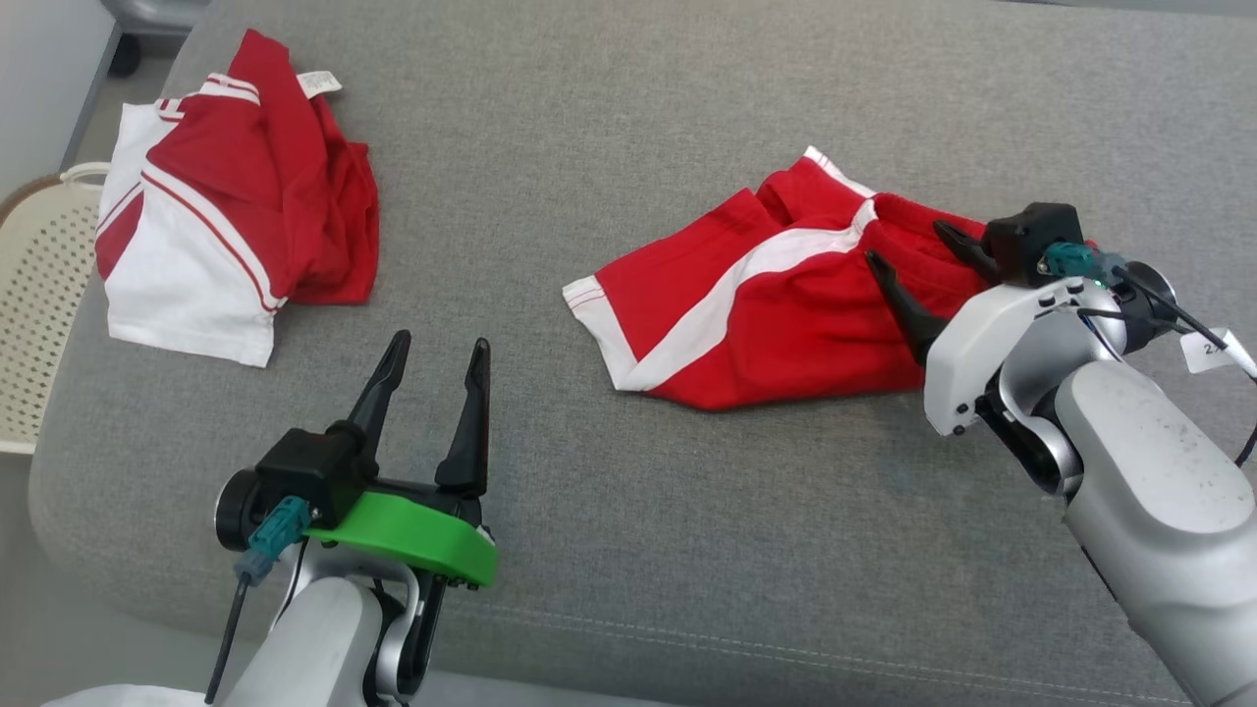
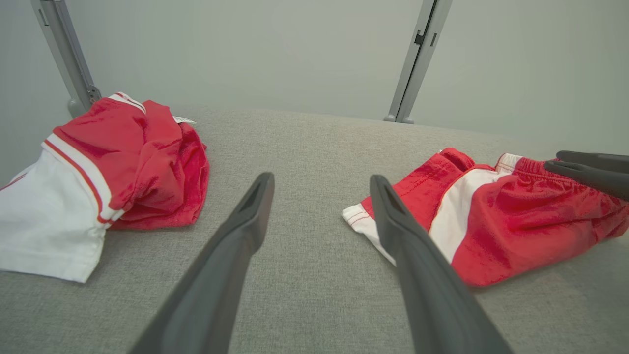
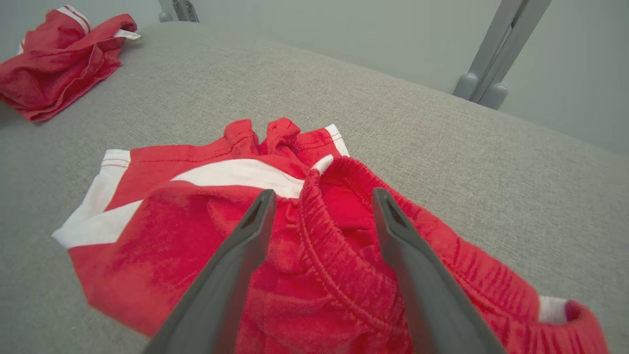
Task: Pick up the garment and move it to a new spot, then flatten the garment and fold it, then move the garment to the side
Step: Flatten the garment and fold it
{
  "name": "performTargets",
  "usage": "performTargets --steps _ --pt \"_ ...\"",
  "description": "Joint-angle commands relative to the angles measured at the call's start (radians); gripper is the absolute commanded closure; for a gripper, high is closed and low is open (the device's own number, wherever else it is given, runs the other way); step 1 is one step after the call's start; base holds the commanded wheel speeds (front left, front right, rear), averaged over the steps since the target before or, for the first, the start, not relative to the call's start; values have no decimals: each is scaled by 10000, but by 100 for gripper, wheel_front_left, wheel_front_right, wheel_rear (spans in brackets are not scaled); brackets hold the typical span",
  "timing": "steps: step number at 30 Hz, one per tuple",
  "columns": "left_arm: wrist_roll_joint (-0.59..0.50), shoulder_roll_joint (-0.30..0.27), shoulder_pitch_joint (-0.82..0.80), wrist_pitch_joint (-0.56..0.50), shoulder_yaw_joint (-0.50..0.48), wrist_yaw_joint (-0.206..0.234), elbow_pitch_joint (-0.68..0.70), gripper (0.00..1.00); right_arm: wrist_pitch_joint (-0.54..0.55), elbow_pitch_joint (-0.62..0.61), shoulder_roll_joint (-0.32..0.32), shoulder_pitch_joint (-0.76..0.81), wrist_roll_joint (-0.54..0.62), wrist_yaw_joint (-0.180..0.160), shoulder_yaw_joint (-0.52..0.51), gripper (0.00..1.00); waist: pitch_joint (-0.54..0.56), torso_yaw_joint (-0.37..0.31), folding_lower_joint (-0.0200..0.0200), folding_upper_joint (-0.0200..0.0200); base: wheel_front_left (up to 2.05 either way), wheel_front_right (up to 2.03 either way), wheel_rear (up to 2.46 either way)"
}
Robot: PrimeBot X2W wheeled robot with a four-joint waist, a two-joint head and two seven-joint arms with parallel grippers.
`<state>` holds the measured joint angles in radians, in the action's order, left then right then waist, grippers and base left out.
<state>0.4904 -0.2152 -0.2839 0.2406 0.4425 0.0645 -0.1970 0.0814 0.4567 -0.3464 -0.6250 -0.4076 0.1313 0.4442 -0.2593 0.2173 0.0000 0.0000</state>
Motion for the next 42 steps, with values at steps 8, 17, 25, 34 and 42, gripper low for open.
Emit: performTargets --steps 8,17,25,34,42 --pt "-119 212 -498 179 -106 -185 -342 0 1612 67 -697 -1043 -1027 -10 1330 56 -885 415 0 0 0 0 0" --pt "-212 150 -425 235 -377 -107 -500 0 1016 -1321 -1018 -160 -1455 -10 1249 100 -740 -67 0 0 0 0 0" --pt "-184 -90 -162 230 -573 5 -389 0 57 -2789 -1022 1833 -1550 -10 594 100 -417 -628 0 0 0 0 0" --pt "-65 -394 52 -12 -703 173 -165 0 -747 -3432 -642 3878 -2286 -8 -47 100 -128 -1292 0 0 0 0 0" --pt "89 -560 319 -247 -795 342 -78 0 -1058 -3021 -146 4534 -2805 -7 155 0 246 -1697 0 0 0 0 0"
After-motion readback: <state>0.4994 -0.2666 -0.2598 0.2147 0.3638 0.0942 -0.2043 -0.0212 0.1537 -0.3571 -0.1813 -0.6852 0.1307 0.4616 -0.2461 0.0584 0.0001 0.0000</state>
